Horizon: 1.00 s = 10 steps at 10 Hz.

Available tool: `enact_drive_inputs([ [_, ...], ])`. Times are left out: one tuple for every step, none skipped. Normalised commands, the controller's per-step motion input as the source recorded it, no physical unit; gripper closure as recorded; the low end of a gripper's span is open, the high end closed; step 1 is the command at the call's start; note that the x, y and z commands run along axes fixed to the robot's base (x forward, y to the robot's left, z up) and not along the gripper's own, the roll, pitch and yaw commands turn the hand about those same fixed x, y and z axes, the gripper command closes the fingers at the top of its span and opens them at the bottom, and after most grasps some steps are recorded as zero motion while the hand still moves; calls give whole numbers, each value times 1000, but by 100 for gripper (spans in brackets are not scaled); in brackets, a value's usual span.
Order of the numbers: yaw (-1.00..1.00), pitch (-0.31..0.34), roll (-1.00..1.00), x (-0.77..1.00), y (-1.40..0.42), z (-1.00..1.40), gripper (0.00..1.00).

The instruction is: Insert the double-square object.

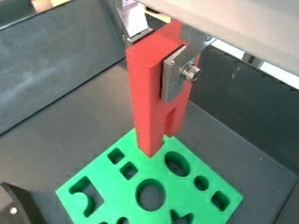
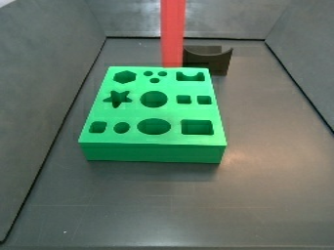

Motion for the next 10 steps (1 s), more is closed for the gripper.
enact_drive_inputs([
  [-397,0,-97,914,326,-303,100],
  [-417,0,-71,889,329,-349,100],
  [-666,0,-59,609,291,-380,100],
  [-837,0,-20,380,191,-431,100],
  [-894,0,0,303,151,-469,100],
  [-897,0,0,300,151,-469,100],
  [-949,0,0,229,120,-463,100],
  [-969,0,0,200,111,-463,100],
  [-1000,0,0,131,86,-449,100],
  [-1000,0,0,11,29,-349,100],
])
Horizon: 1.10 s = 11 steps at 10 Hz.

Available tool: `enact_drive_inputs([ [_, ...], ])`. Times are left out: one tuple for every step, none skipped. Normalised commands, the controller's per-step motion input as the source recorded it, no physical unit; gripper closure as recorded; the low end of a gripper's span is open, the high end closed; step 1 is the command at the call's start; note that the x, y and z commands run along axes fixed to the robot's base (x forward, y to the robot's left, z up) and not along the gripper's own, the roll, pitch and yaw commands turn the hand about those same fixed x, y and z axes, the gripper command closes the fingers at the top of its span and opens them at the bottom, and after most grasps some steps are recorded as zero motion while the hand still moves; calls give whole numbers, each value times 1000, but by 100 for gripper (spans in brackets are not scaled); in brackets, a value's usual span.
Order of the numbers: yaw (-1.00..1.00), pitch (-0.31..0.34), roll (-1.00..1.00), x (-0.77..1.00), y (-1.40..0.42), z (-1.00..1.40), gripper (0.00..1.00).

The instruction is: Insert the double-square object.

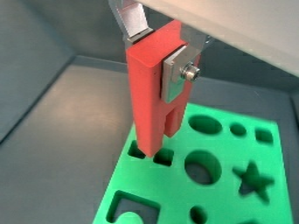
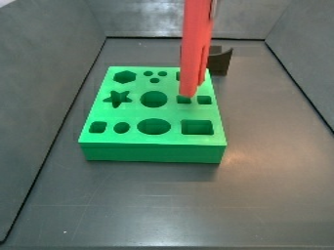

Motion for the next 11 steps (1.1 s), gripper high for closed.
enact_drive_inputs([
  [-1000,0,24,0,6,-194,100],
  [-1000,0,67,0,0,-126,100],
  [-1000,0,74,0,0,-111,100],
  [-1000,0,69,0,0,-91,100],
  [-1000,0,56,0,0,-57,100],
  [-1000,0,20,0,0,0,100],
  [-1000,0,0,14,0,0,100],
  [-977,0,0,94,0,0,100],
  [-977,0,0,91,0,0,100],
  [-1000,0,63,0,0,-103,100],
  [-1000,0,54,0,0,-94,100],
])
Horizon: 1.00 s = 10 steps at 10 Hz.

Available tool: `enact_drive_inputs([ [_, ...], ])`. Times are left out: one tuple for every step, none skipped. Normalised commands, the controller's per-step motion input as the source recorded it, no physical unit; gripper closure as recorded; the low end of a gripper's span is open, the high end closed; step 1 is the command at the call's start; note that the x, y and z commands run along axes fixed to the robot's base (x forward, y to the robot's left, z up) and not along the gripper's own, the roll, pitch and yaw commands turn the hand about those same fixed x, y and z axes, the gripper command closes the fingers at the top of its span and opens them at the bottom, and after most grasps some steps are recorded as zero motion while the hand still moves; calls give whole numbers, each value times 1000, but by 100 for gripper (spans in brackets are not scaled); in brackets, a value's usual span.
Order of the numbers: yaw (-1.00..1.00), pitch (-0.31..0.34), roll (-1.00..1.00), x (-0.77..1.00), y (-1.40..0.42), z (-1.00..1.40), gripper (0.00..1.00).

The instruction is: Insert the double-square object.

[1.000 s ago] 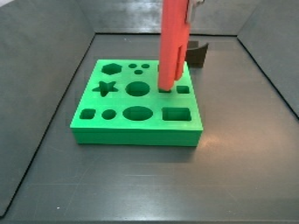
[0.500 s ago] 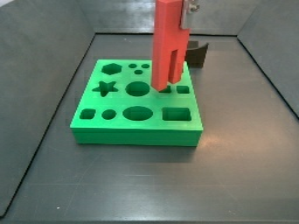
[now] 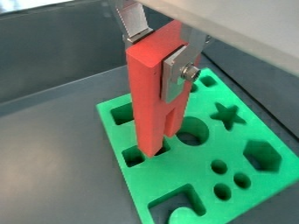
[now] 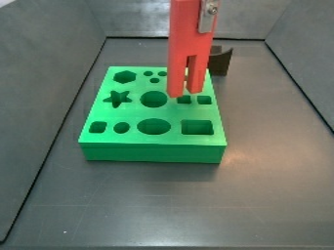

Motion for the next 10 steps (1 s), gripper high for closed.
enact_drive_inputs([
  [-943,-3,50,134,0,-77,100],
  [-591,0,66,549,0,-74,100],
  [-474,0,40,657,-57,-109,100],
  [-431,0,44,680,-77,-126,100],
  [-386,23,119,469,-69,-131,100],
  [0,0,1,0,0,-140,100],
  [-123,17,73,134,0,-183,100],
  [-331,17,110,40,0,-177,100],
  [-283,0,61,0,26,-166,100],
  [-197,0,43,-123,17,-163,100],
])
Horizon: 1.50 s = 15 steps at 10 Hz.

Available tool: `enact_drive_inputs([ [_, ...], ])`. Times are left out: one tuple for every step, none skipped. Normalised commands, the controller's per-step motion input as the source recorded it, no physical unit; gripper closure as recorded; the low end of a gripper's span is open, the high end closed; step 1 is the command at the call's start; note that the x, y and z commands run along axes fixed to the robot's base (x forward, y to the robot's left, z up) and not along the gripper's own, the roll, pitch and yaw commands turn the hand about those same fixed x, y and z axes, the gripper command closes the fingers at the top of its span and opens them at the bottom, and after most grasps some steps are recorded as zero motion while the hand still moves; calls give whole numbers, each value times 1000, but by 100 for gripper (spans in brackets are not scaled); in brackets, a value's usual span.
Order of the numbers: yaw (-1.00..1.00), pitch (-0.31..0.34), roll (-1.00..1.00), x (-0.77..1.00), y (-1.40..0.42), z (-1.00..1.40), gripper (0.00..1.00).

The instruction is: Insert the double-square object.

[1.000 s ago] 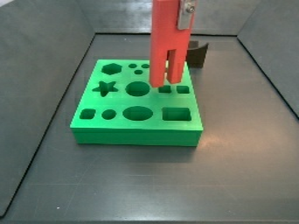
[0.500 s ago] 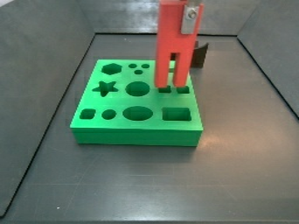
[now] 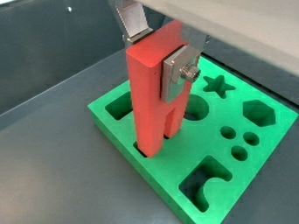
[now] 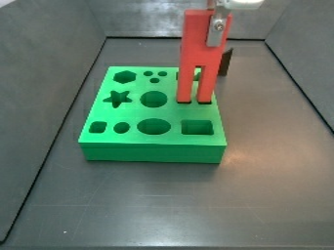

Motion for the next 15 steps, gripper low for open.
enact_drive_inputs([
  [-420,0,0,0,0,-234,100],
  [-431,0,-24,89,-26,-294,100],
  [-177,-1,-84,197,-14,-289,100],
  [0,-60,-191,57,0,-343,100],
  [31,-89,-191,3,0,-291,100],
  [23,-80,-157,40,0,-271,100],
  [54,-99,-141,0,-29,-226,100],
  [31,-73,-143,0,-60,-180,100],
  [0,-30,-106,20,-51,-177,100],
  [0,-36,-76,0,-34,-166,100],
  [0,-29,-56,0,0,-166,100],
  [0,-6,-29,0,0,-226,100],
  [0,0,0,77,0,-294,100],
  [0,-40,84,0,-40,-406,100],
  [0,-1,131,43,-49,-414,100],
])
